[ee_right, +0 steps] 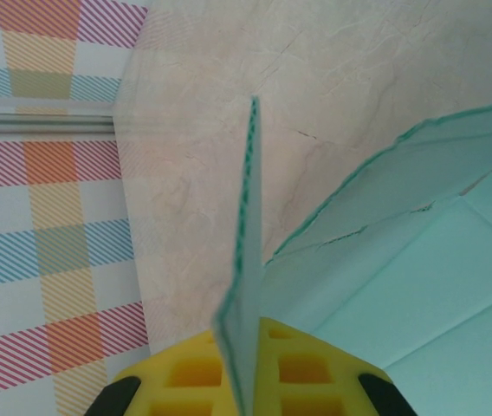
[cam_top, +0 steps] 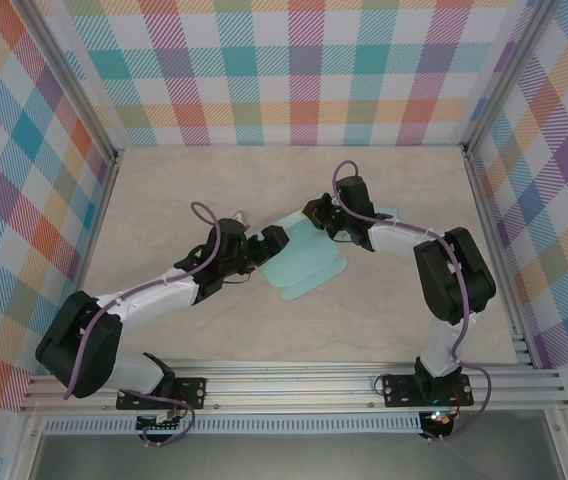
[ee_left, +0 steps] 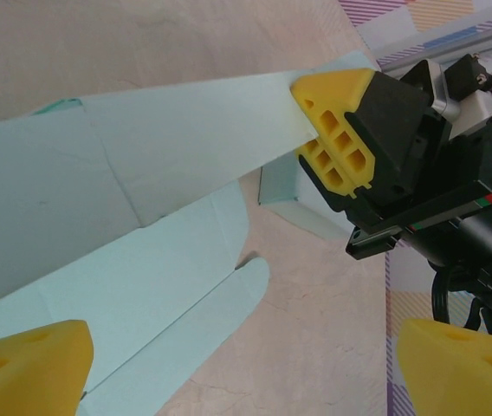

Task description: Fold the paper box

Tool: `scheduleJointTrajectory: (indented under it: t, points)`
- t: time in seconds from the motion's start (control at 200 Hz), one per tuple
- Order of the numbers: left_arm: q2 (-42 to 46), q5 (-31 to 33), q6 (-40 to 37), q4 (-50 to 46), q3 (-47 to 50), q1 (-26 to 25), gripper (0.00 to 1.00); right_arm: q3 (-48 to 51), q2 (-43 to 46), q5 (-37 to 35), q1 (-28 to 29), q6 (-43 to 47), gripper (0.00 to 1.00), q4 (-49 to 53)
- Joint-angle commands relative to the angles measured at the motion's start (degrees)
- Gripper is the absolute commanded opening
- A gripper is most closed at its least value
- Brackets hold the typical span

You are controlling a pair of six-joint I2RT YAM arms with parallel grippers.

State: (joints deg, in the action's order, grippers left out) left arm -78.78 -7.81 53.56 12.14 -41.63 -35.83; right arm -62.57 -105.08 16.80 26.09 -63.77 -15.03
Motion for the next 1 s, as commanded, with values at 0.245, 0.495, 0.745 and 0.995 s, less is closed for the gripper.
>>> scheduleJointTrajectory:
  t: [0.245, 0.495, 0.745, 0.995]
  points:
    - [10.43, 27.1, -42.86, -7.86, -0.4, -5.28, 0.63, 1.49, -1.8, 0.45, 1.38, -1.97, 0.0, -1.77]
    - [3.1, 27.15, -77.65, -1.48, 0.35, -6.77, 0.67, 1.48, -2.11, 0.58, 1.42, -2.32, 0.0, -1.69]
    - [-6.17, 29.99, -92.03, 0.36, -4.8, -6.88, 0.65, 0.63, -2.32, 1.37, 1.42, -1.97, 0.0, -0.9]
    - [-12.32, 34.07, -98.68, 1.66, -8.03, -6.86, 0.44, 0.95, -3.65, 3.72, 1.47, -3.29, 0.01, -3.34]
